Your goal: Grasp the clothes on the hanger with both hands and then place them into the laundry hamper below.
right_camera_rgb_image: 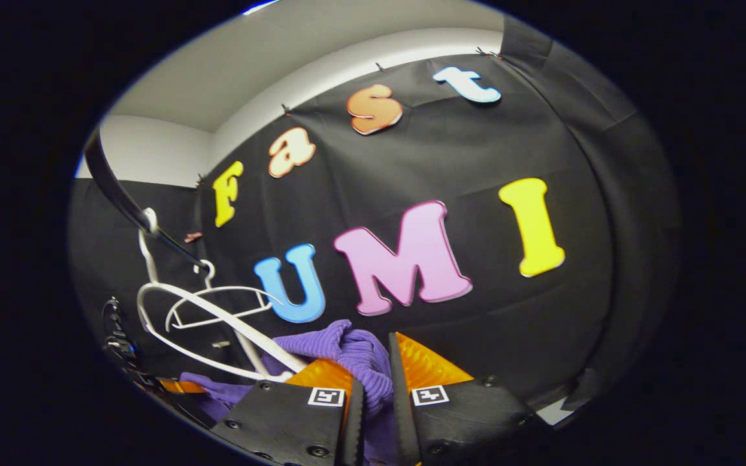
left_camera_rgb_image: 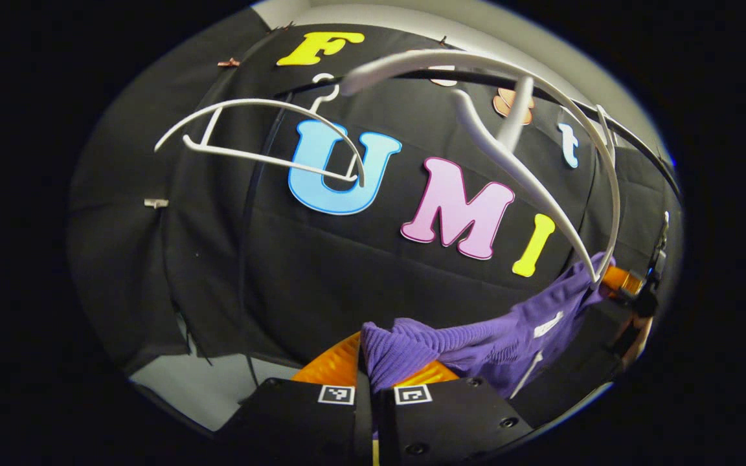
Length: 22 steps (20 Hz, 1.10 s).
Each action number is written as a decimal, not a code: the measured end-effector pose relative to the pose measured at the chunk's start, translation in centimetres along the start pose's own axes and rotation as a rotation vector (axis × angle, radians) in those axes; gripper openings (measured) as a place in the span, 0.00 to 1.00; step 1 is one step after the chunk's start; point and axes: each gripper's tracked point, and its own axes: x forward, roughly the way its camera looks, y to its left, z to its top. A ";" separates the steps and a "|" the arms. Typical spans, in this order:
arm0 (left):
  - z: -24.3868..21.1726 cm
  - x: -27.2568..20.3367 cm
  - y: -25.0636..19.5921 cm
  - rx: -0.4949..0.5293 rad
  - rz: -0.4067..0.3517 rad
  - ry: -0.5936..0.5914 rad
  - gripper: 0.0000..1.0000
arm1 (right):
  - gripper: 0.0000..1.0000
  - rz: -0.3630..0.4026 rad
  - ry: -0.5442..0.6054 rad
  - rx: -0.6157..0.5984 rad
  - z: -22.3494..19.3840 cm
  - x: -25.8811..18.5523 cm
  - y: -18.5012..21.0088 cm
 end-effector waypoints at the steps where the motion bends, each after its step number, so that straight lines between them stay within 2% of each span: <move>1: -0.6 -0.1 -0.8 -0.004 -0.008 0.008 0.08 | 0.23 -0.016 0.031 0.006 -1.3 -0.5 -0.3; 5: -3.8 -0.1 -5.3 -0.046 -0.080 0.081 0.08 | 0.23 0.022 0.182 0.001 -7.2 -2.9 2.1; 10: -8.5 -0.6 -10.0 -0.057 -0.169 0.191 0.08 | 0.23 0.171 0.375 0.038 -14.8 -6.7 8.7; 12: -9.4 -0.9 -10.7 -0.023 -0.170 0.208 0.07 | 0.23 0.208 0.427 0.034 -16.3 -8.0 10.5; 18: -12.2 -3.2 -10.3 -0.013 -0.138 0.271 0.07 | 0.23 0.281 0.560 0.034 -20.5 -12.2 14.1; 22: -15.2 -3.1 -10.0 -0.050 -0.113 0.387 0.08 | 0.22 0.302 0.644 -0.081 -23.9 -14.2 14.4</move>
